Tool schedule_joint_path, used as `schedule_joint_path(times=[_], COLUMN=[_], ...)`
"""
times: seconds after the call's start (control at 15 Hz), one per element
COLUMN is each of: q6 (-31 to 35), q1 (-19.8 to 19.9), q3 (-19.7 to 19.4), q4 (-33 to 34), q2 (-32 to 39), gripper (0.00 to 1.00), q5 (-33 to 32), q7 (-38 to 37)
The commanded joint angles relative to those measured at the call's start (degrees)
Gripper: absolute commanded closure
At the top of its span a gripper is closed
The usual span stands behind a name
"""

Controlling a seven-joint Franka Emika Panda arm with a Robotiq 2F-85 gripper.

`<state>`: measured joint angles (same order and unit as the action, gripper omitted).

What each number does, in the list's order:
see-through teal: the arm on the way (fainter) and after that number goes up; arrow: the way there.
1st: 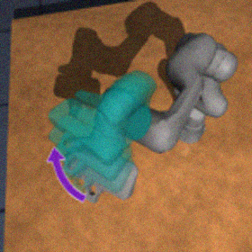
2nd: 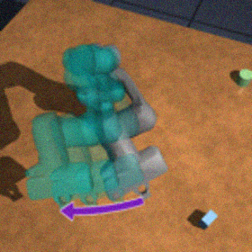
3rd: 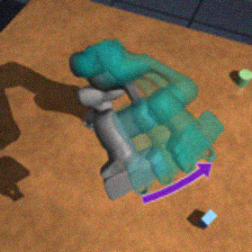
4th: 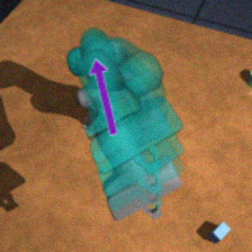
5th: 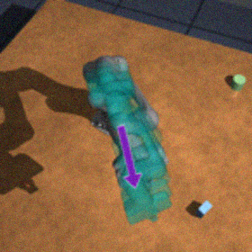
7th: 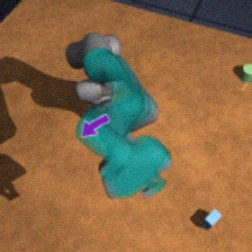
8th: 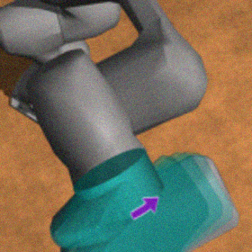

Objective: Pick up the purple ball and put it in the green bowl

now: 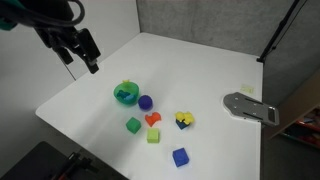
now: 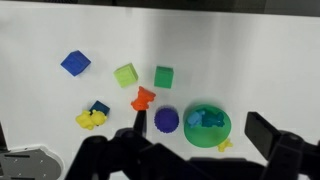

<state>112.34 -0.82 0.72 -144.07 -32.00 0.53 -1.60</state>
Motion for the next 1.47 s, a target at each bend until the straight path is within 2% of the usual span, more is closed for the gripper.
schedule_joint_path(times=[0.0, 0.27, 0.6, 1.07, 1.4], q6=[4.9, 10.2, 13.8, 19.7, 21.8], q1=[-0.6, -1.3, -1.6, -1.1, -1.7], q3=[0.9, 2.0, 3.0, 2.0, -1.0], q4=[2.0, 4.6, 10.7, 18.6, 23.9], q2=[5.4, 12.5, 23.3, 37.6, 46.8], gripper=[0.0, 0.0, 0.0, 0.0, 0.0], q5=[0.4, 0.3, 0.4, -1.2, -2.2], q7=[0.1, -0.8, -2.9, -14.8, -25.3])
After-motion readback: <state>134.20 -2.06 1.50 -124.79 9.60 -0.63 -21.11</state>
